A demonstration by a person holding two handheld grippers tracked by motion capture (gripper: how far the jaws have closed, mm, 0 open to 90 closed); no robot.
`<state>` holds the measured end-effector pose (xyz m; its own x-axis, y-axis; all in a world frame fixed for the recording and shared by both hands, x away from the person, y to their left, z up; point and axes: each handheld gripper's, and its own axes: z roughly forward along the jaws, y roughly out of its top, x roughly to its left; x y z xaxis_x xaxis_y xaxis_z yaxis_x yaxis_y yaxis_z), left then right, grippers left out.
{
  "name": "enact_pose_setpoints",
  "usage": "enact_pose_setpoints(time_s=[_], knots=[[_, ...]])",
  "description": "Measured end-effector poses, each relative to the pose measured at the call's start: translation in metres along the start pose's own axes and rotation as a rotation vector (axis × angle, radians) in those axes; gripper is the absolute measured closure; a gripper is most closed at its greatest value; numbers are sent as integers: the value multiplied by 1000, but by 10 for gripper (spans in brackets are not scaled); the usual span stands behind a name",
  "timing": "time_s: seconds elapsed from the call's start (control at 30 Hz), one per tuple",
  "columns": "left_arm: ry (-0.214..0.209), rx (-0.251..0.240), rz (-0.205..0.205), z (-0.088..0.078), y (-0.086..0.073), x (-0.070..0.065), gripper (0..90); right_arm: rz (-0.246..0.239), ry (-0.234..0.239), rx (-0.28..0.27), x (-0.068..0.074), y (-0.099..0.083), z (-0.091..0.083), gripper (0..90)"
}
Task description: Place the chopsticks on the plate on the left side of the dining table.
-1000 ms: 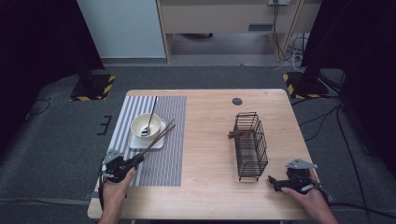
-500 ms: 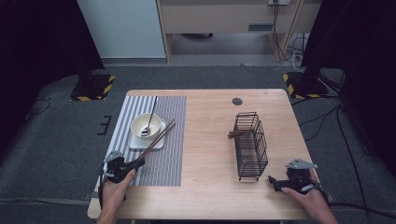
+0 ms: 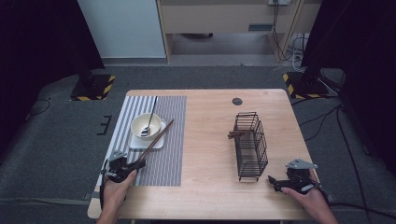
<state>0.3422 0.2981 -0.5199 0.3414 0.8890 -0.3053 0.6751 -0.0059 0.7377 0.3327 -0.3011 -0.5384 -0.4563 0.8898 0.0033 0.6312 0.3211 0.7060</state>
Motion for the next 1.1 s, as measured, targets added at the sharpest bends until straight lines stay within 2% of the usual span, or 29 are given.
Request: enact_pose_setpoints(time_s=[0.57, 1.1], knots=[[6, 36, 19, 6, -1, 1, 831, 0, -1, 0, 0, 0, 0, 2], [14, 40, 10, 8, 0, 2, 827, 2, -2, 0, 0, 0, 0, 2]])
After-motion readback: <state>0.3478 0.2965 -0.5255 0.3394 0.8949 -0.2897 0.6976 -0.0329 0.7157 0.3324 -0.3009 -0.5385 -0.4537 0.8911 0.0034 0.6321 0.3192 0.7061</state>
